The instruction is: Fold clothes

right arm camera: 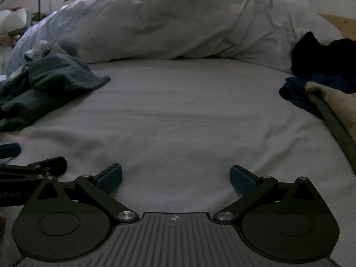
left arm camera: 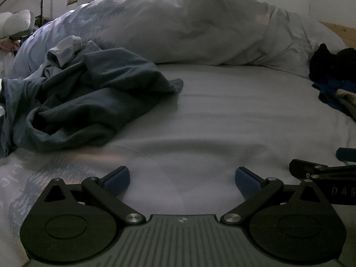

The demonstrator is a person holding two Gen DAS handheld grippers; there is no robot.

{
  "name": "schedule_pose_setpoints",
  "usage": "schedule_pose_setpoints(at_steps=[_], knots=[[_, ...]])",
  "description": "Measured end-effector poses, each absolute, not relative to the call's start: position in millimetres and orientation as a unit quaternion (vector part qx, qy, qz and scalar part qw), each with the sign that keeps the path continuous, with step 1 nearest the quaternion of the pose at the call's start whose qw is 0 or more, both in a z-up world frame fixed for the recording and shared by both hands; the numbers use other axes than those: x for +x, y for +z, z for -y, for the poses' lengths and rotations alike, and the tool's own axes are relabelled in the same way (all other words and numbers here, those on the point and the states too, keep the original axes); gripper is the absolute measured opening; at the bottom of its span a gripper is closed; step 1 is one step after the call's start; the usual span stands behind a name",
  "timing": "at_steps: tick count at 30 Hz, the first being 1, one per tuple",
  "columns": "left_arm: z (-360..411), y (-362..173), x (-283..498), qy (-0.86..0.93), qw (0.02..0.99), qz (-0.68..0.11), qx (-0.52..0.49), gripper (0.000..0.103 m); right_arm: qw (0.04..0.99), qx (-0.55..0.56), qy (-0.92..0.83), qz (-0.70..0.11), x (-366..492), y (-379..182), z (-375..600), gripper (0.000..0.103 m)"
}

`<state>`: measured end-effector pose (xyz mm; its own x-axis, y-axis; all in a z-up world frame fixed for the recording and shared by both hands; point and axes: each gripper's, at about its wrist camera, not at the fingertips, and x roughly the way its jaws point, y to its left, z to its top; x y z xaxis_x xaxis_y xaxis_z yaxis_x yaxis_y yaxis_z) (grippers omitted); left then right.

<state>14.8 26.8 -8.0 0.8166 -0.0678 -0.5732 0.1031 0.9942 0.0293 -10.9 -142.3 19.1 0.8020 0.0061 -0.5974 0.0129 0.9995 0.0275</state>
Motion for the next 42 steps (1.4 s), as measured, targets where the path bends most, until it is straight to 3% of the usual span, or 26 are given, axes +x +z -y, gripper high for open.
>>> schedule_pose_setpoints(at_steps=[42], knots=[[-27.0, -7.3, 14.6, -0.045, 0.954, -0.295, 0.023, 0.103, 0.949, 0.009, -0.01, -0.315, -12.4, 18.1, 143.2, 0.103]])
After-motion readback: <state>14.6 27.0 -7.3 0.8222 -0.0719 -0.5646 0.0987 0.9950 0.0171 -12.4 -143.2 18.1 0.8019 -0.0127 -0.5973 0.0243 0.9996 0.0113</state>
